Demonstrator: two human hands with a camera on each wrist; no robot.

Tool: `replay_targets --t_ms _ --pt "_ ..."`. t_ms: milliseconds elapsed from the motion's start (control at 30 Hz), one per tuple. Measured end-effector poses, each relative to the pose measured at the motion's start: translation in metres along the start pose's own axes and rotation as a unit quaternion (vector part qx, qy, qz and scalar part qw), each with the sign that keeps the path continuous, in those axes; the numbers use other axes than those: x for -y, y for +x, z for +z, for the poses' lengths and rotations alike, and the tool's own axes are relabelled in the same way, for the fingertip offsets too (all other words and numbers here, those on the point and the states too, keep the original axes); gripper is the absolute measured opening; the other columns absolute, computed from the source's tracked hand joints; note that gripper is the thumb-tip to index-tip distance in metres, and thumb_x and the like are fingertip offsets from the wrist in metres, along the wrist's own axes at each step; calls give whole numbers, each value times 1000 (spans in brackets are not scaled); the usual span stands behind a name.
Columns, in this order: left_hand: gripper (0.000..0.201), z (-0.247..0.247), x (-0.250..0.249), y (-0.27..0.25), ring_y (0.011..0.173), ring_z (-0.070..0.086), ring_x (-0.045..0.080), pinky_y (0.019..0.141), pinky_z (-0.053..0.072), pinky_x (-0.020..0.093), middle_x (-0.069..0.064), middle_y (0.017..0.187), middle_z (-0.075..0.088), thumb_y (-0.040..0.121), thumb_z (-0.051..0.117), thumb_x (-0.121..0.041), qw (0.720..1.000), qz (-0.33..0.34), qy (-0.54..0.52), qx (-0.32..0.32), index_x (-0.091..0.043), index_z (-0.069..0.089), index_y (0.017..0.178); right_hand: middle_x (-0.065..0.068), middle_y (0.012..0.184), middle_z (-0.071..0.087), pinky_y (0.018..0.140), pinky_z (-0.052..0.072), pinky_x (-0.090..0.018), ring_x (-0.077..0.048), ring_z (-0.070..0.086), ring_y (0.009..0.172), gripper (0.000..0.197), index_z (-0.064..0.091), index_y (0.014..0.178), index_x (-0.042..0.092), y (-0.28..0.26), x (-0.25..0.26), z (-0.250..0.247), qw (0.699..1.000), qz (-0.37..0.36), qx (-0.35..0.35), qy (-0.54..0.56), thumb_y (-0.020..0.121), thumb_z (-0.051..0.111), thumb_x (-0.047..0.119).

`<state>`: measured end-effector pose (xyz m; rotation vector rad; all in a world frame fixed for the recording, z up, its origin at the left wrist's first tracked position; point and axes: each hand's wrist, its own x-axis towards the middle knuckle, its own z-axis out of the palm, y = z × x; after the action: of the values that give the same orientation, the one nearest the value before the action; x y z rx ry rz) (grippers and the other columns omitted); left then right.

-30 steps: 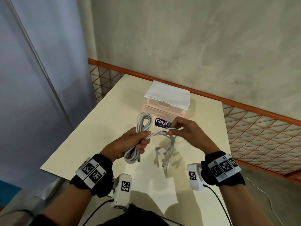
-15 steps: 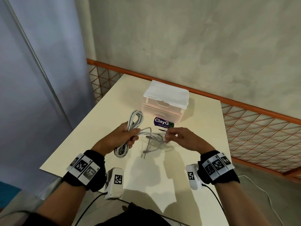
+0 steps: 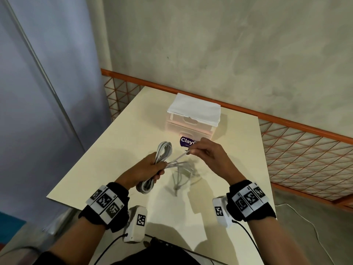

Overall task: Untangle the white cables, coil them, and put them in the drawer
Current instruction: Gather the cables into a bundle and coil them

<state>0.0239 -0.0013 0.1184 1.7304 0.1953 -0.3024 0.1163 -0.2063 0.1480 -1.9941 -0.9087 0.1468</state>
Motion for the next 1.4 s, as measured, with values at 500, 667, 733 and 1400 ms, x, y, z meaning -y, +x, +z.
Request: replay_targets --t_ms 500,667,733,1400 --pt "22 8 -19 1 41 36 10 45 38 22 -3 53 48 98 45 -14 997 31 -66 27 -13 46 76 12 151 26 112 23 -21 -3 24 139 86 22 146 30 -3 -13 22 986 75 146 -24 78 75 24" --pt "22 9 -22 -4 42 34 9 46 36 21 -1 55 44 98 46 -15 994 30 -89 50 -12 48 77 5 87 69 77 47 -29 -16 63 85 12 65 95 13 2 -13 23 990 50 131 -17 90 62 23" --pt "23 1 -21 -4 42 33 9 47 35 21 0 56 43 98 46 -16 995 29 -90 43 -12 44 76 12 66 64 64 45 -22 -12 61 65 11 63 80 17 -4 -17 18 982 102 147 53 90 61 22" --pt "74 17 -24 -1 42 32 17 47 34 26 5 52 42 86 13 -75 998 -3 -53 20 -14 47 60 6 61 56 56 33 -16 -4 48 56 33 57 66 21 11 58 -12 983 3 157 -92 95 51 34"
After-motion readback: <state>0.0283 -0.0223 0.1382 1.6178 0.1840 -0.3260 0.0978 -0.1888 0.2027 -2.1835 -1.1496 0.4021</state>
